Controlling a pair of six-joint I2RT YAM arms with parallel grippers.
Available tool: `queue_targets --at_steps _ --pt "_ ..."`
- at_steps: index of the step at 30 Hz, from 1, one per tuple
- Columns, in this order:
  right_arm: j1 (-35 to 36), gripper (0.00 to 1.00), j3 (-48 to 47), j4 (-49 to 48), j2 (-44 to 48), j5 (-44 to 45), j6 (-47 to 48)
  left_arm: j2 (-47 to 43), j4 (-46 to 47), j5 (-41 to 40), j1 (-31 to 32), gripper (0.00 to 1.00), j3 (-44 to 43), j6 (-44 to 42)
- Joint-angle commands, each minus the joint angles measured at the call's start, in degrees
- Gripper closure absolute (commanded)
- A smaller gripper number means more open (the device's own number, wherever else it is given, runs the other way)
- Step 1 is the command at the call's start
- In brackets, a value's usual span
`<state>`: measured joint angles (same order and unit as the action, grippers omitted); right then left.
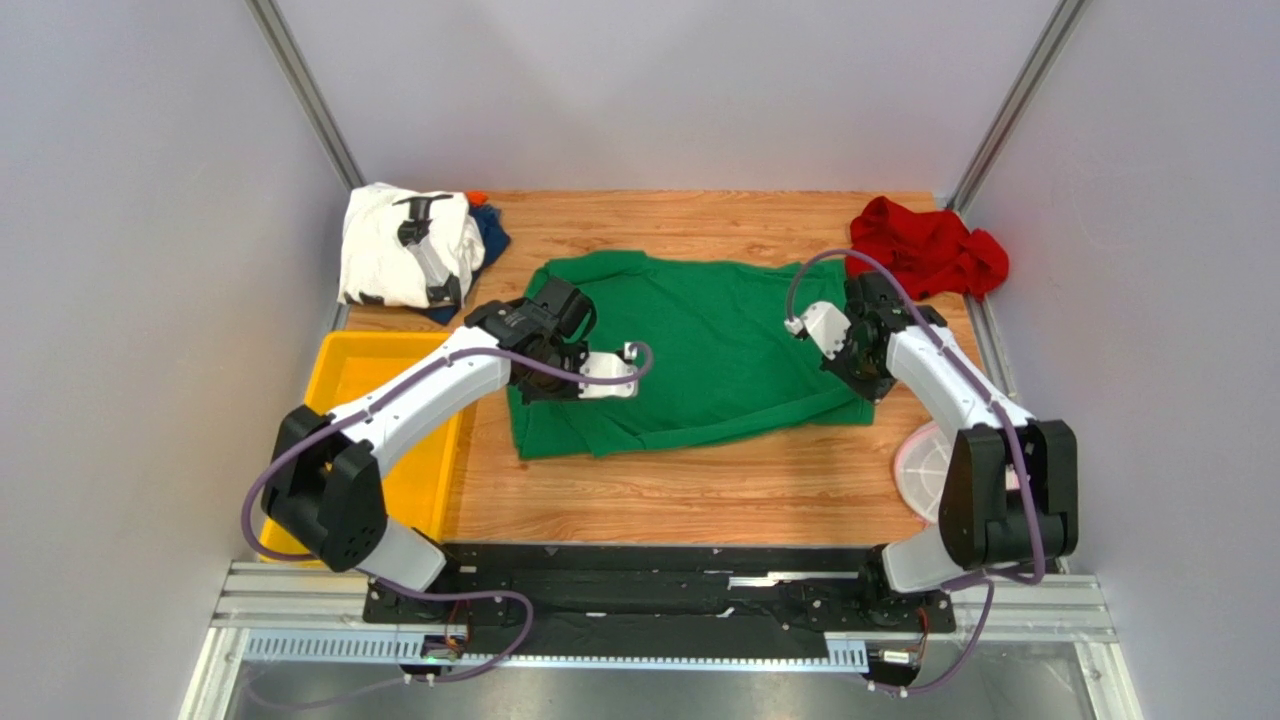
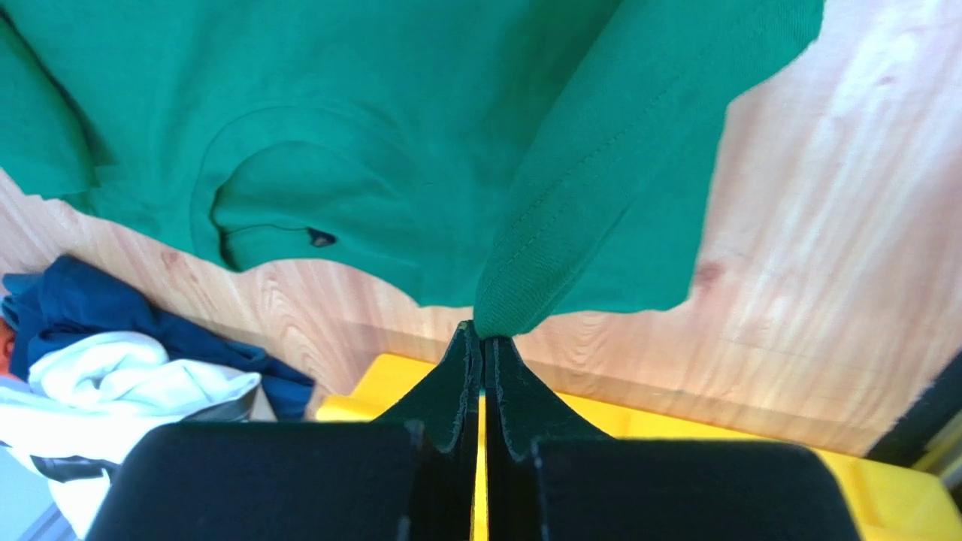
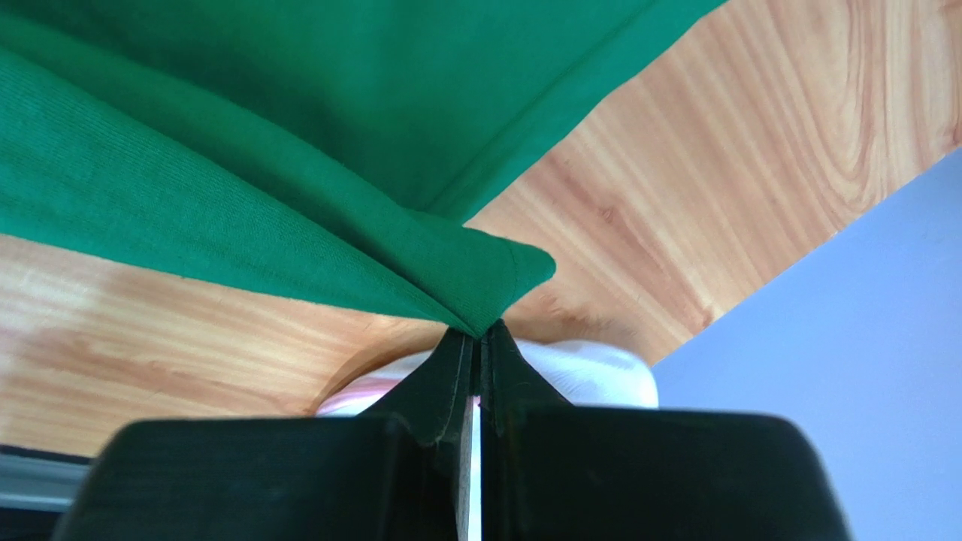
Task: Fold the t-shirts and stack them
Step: Fold the flattened tshirt in 1/3 of the way
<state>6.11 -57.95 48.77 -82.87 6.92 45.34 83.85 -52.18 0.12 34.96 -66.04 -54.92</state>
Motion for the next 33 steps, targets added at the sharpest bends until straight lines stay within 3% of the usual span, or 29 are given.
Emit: queue_targets --at_steps 1,8,17,33 --pt "-1.1 1.0 -5.7 -2.8 -5.6 0.8 2.3 4.1 0.0 0.7 -3.1 1.0 -5.8 -4.8" --pt "-2.6 1.0 -10.7 -3.7 -14.1 0.3 2.9 12.0 -1.0 1.5 -6.7 1.0 -17.2 -7.4" --pt "-3.6 1.0 -13.3 -4.2 -18.3 -0.3 3.3 23.5 -3.2 2.1 -8.8 1.0 -31.5 -8.2" --pt "-3.6 1.0 -21.0 -1.8 -21.5 0.6 3.7 29.5 0.0 1.3 -9.6 1.0 -35.1 -8.4"
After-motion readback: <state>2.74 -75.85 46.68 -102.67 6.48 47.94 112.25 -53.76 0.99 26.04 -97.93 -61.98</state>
